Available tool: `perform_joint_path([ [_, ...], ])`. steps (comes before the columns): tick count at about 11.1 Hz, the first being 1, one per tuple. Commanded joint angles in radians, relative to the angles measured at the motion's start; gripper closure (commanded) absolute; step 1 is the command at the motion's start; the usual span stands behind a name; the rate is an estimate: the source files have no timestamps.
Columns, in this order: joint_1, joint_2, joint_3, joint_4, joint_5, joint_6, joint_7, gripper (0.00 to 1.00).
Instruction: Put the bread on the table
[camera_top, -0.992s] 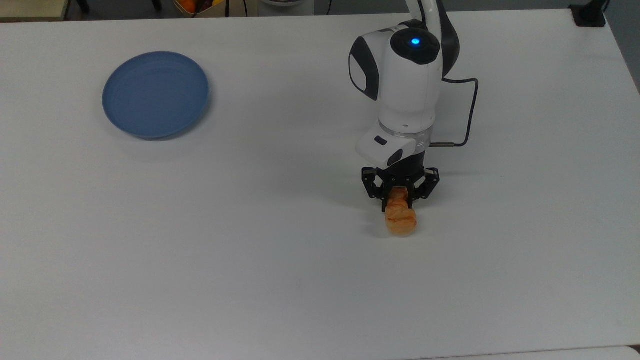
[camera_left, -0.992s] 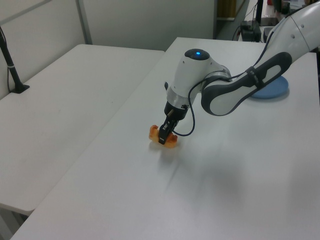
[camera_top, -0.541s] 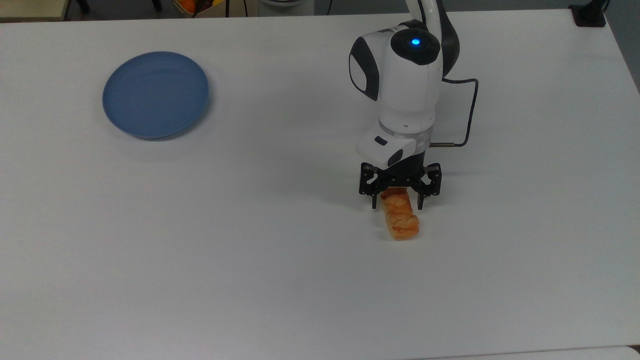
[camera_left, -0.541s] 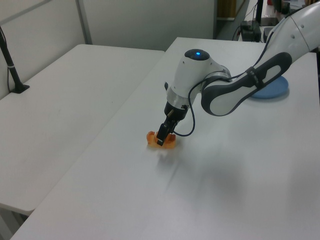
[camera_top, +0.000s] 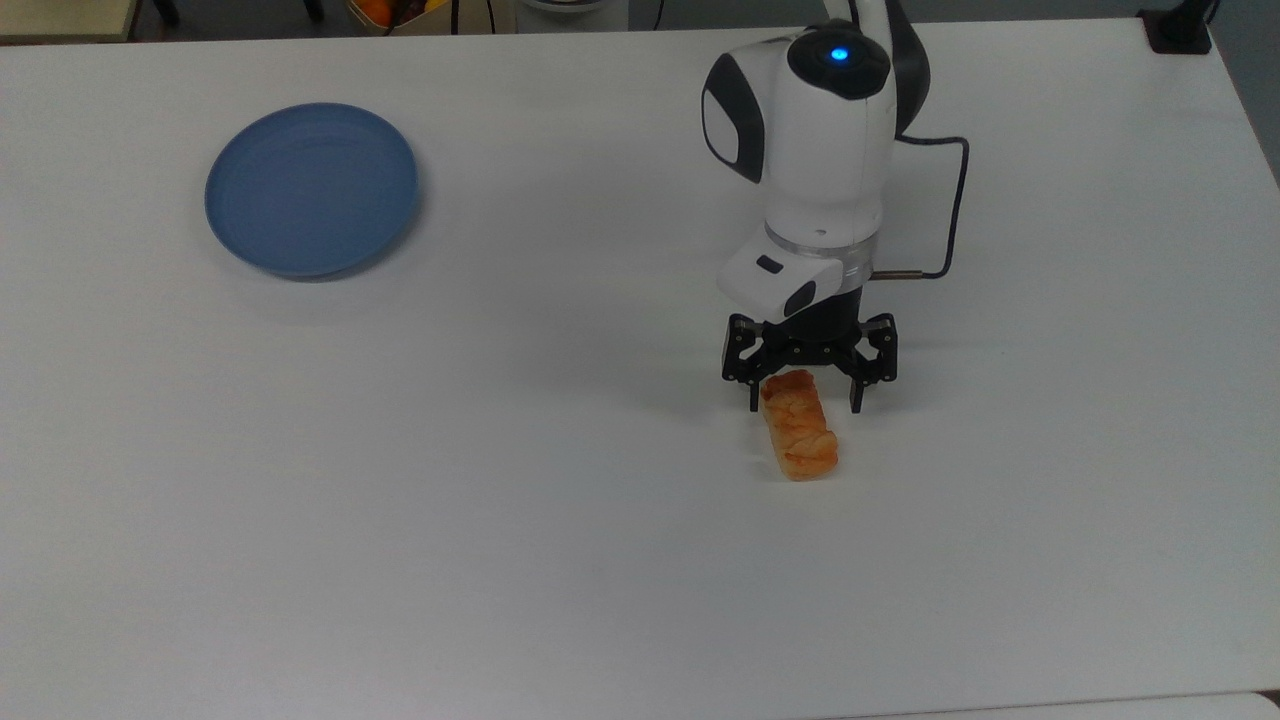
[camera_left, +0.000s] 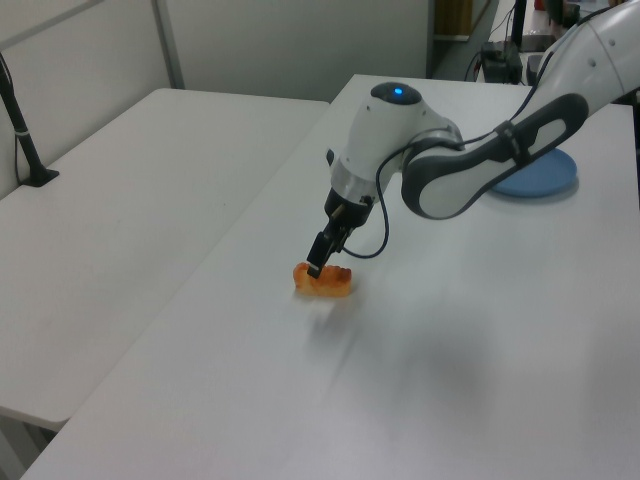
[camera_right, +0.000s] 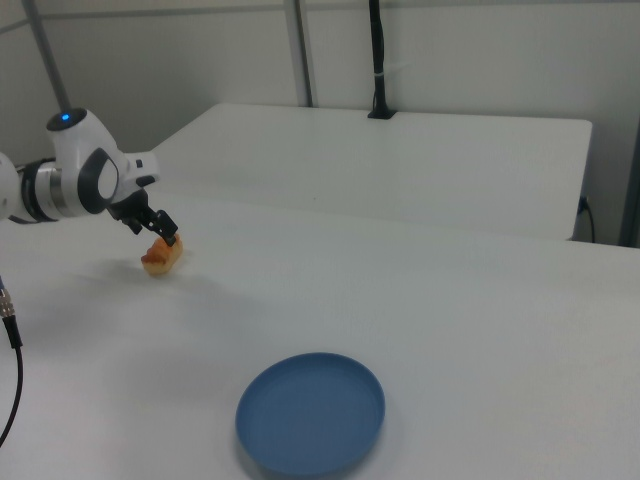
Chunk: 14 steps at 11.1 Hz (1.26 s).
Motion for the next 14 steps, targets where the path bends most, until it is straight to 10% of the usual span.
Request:
perform_joint_path([
  [1, -0.003, -0.119, -0.008, -0.028, -0.001, -0.176, -0.025, 0.00],
  [14, -0.380, -0.662, -0.021, -0.229, 0.016, -0.844, -0.561, 0.00],
])
